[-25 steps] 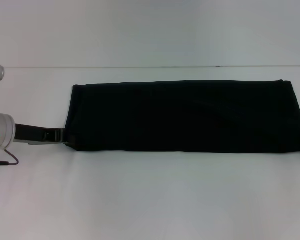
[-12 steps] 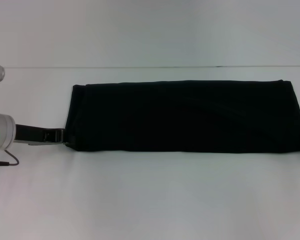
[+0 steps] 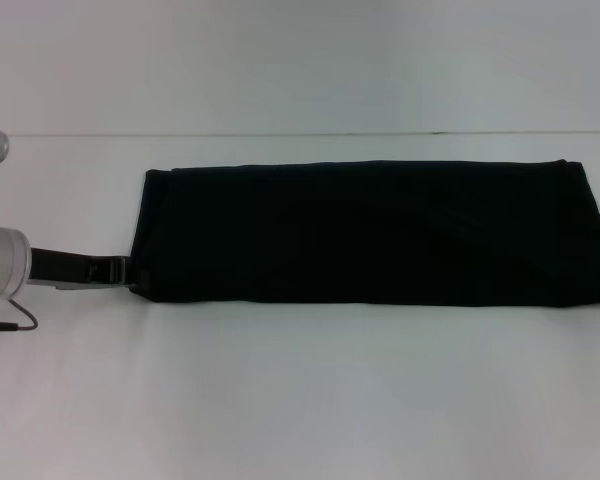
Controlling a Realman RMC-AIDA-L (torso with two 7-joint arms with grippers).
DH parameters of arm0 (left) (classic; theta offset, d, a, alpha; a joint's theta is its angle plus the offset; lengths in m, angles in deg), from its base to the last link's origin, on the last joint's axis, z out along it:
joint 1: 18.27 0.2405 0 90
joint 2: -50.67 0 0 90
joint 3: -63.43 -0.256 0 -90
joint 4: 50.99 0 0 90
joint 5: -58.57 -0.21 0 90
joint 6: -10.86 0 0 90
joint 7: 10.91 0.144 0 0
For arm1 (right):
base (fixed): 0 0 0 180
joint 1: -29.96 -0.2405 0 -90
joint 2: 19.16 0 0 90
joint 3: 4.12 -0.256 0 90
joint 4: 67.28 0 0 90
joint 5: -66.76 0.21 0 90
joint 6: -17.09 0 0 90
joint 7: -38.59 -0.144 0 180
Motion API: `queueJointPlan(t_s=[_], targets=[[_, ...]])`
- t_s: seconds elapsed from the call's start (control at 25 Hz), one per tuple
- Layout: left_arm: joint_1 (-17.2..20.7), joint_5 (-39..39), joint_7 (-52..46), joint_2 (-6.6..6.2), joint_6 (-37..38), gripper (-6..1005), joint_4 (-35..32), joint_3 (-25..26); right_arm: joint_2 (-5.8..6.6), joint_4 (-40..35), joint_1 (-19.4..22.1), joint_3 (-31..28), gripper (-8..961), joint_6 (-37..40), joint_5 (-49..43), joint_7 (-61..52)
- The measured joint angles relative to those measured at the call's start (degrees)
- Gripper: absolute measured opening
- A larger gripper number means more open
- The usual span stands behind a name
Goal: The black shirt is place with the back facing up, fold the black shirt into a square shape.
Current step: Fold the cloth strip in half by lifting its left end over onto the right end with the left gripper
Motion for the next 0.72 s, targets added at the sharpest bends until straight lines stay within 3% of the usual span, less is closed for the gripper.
queueJointPlan(t_s=[0.16,0.24,0.48,0.72], targets=[[0.2,0.0,0.0,0.0,-0.6,4,0.0,0.0,0.0,0.0,0.4,-0.2,346,-0.7,0.1,-0.1],[0.2,0.0,0.0,0.0,-0.7,4,0.1,0.0,0.0,0.0,0.7,-0.5,110,-1.0,0.2,-0.1],[0.5,-0.1,0.0,-0.02,-0.2,4,-0.1,0.3,0.2,-0.1,1.3,-2.0,9,-0.6,0.4,0.1],[1.1,-0.1,0.0,-0.25,0.6,3,-1.0,0.6,0.52,-0.2,2.2,-3.1,13,0.6,0.4,0.2]])
